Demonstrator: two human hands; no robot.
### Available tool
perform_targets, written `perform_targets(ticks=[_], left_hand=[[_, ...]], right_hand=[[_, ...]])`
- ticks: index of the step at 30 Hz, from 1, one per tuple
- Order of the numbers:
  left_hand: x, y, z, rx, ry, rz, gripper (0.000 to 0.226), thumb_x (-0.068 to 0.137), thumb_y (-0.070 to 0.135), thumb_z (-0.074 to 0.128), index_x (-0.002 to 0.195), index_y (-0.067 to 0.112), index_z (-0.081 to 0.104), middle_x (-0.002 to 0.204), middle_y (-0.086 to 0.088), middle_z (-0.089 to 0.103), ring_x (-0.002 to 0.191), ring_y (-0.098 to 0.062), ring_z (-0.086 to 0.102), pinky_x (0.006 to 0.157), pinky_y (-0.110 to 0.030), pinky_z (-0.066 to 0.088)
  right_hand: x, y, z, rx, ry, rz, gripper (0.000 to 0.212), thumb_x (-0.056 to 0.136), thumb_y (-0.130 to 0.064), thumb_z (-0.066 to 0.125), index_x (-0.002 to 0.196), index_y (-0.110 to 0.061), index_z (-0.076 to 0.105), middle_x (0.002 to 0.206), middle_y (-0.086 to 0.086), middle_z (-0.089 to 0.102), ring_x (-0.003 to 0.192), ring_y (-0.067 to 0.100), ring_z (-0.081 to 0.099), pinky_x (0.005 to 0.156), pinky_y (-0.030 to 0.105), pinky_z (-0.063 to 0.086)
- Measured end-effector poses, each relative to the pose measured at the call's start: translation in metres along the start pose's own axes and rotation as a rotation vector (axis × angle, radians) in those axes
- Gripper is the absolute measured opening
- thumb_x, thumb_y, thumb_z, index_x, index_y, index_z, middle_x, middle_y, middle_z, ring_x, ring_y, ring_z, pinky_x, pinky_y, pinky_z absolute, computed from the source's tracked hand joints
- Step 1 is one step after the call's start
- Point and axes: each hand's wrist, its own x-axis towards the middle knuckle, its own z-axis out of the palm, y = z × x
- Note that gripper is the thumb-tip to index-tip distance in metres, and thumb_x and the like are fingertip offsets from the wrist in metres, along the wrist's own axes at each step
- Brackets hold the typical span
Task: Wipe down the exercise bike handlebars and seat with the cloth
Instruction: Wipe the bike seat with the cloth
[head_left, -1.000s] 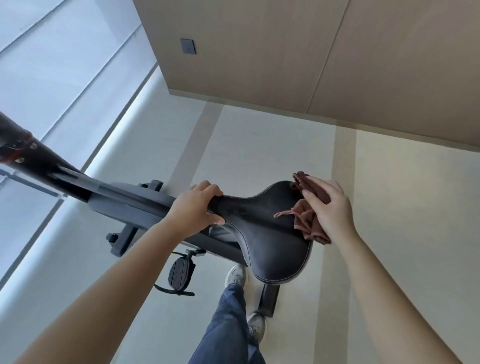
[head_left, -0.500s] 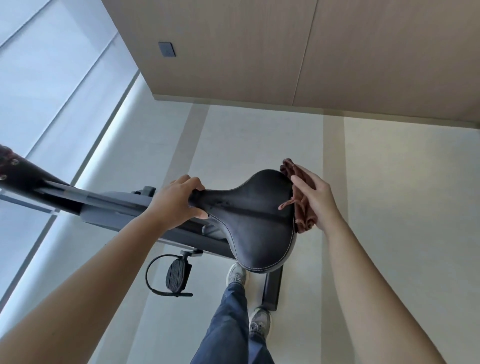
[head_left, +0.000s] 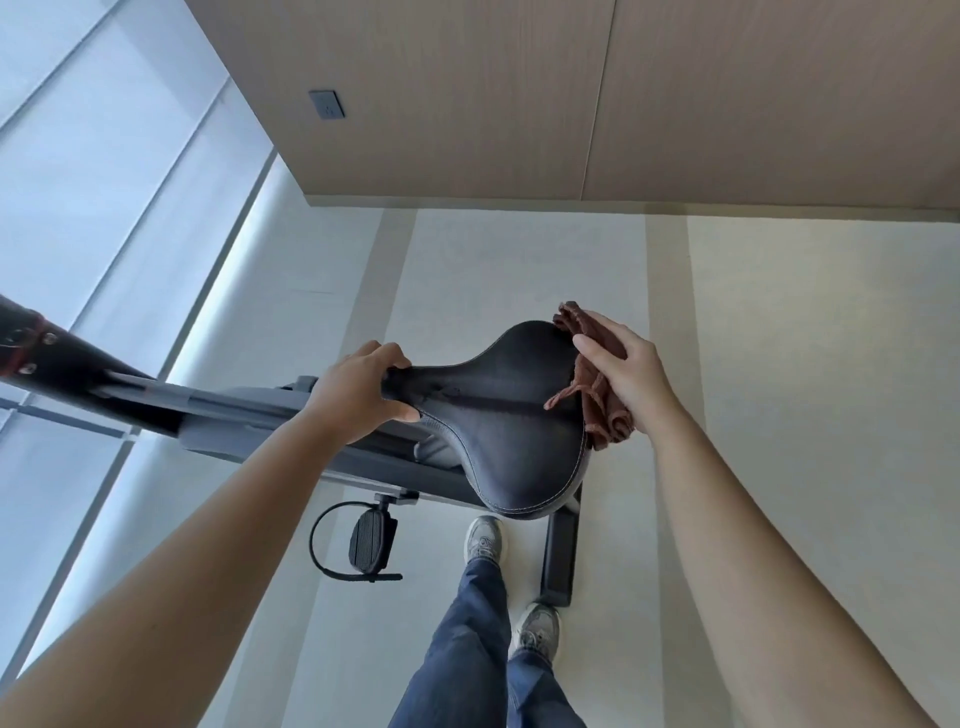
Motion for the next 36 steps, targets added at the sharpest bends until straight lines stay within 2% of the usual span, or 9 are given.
perform_targets(ticks=[4, 10, 15, 21, 23, 26, 30, 32, 36], left_hand=[[0.000, 0.000, 0.001, -0.007, -0.002, 0.000, 0.054, 0.062, 0.027, 0.081, 0.108, 0.017, 0.054, 0.104, -0.004, 0.054, 0.090, -0.024, 0.050, 0.070, -0.028, 0.033], [0.002, -0.006, 0.004, -0.022, 0.028, 0.010, 0.053, 0.062, 0.031, 0.080, 0.106, 0.019, 0.054, 0.099, 0.003, 0.050, 0.082, -0.018, 0.045, 0.068, -0.029, 0.035], [0.001, -0.010, 0.007, -0.061, 0.050, 0.042, 0.050, 0.064, 0.032, 0.079, 0.106, 0.020, 0.054, 0.102, 0.002, 0.052, 0.088, -0.022, 0.050, 0.070, -0.030, 0.038], [0.000, -0.015, 0.009, -0.092, 0.052, 0.093, 0.048, 0.067, 0.034, 0.076, 0.107, 0.022, 0.054, 0.096, 0.006, 0.047, 0.094, -0.021, 0.051, 0.066, -0.029, 0.034], [0.002, -0.017, 0.009, -0.083, 0.043, 0.121, 0.048, 0.067, 0.036, 0.076, 0.107, 0.021, 0.053, 0.094, 0.007, 0.045, 0.095, -0.022, 0.051, 0.066, -0.030, 0.035], [0.002, -0.020, 0.009, -0.084, 0.038, 0.146, 0.050, 0.067, 0.037, 0.075, 0.108, 0.021, 0.053, 0.094, 0.007, 0.043, 0.097, -0.023, 0.049, 0.069, -0.030, 0.035], [0.002, -0.022, 0.009, -0.120, 0.017, 0.169, 0.050, 0.067, 0.036, 0.075, 0.109, 0.020, 0.053, 0.096, 0.004, 0.046, 0.099, -0.023, 0.048, 0.074, -0.031, 0.036], [0.002, -0.024, 0.009, -0.135, 0.016, 0.167, 0.051, 0.067, 0.037, 0.076, 0.110, 0.020, 0.053, 0.100, 0.001, 0.050, 0.099, -0.023, 0.048, 0.073, -0.030, 0.035], [0.001, -0.025, 0.010, -0.184, 0.026, 0.144, 0.051, 0.065, 0.036, 0.077, 0.109, 0.022, 0.054, 0.099, 0.005, 0.049, 0.097, -0.021, 0.050, 0.069, -0.028, 0.034]], right_hand=[[-0.028, 0.010, 0.011, 0.063, 0.160, -0.013, 0.032, 0.085, -0.026, 0.065, 0.108, -0.047, 0.057, 0.120, 0.001, 0.059, 0.111, 0.007, 0.056, 0.101, 0.028, 0.041], [-0.065, 0.017, 0.026, 0.112, 0.342, -0.029, 0.039, 0.085, -0.021, 0.065, 0.116, -0.043, 0.056, 0.115, -0.004, 0.057, 0.100, -0.009, 0.058, 0.084, 0.006, 0.043], [-0.098, 0.018, 0.048, 0.100, 0.500, -0.026, 0.037, 0.087, -0.019, 0.062, 0.122, -0.031, 0.058, 0.118, 0.002, 0.056, 0.110, 0.019, 0.059, 0.099, 0.045, 0.046], [-0.131, 0.014, 0.099, 0.197, 0.814, 0.060, 0.034, 0.089, -0.027, 0.056, 0.122, -0.035, 0.056, 0.117, 0.005, 0.054, 0.103, 0.035, 0.061, 0.086, 0.055, 0.051], [-0.138, 0.007, 0.125, 0.202, 0.992, 0.100, 0.035, 0.088, -0.028, 0.058, 0.123, -0.033, 0.056, 0.119, 0.000, 0.050, 0.105, 0.024, 0.060, 0.087, 0.047, 0.053], [-0.143, -0.002, 0.146, 0.144, 1.135, 0.073, 0.039, 0.088, -0.020, 0.059, 0.127, -0.023, 0.054, 0.122, 0.006, 0.048, 0.109, 0.017, 0.055, 0.090, 0.011, 0.044], [-0.151, -0.005, 0.133, 0.050, 1.022, 0.135, 0.044, 0.086, -0.014, 0.061, 0.129, -0.016, 0.053, 0.120, 0.008, 0.048, 0.111, 0.021, 0.054, 0.088, 0.006, 0.033], [-0.155, -0.016, 0.119, -0.166, 0.945, -0.044, 0.042, 0.084, -0.008, 0.064, 0.124, -0.012, 0.057, 0.118, 0.009, 0.050, 0.110, 0.022, 0.055, 0.092, 0.003, 0.032], [-0.121, -0.046, 0.085, -0.596, 0.479, -0.286, 0.044, 0.081, -0.009, 0.068, 0.123, -0.015, 0.059, 0.126, 0.011, 0.051, 0.113, 0.029, 0.050, 0.101, 0.024, 0.035]])
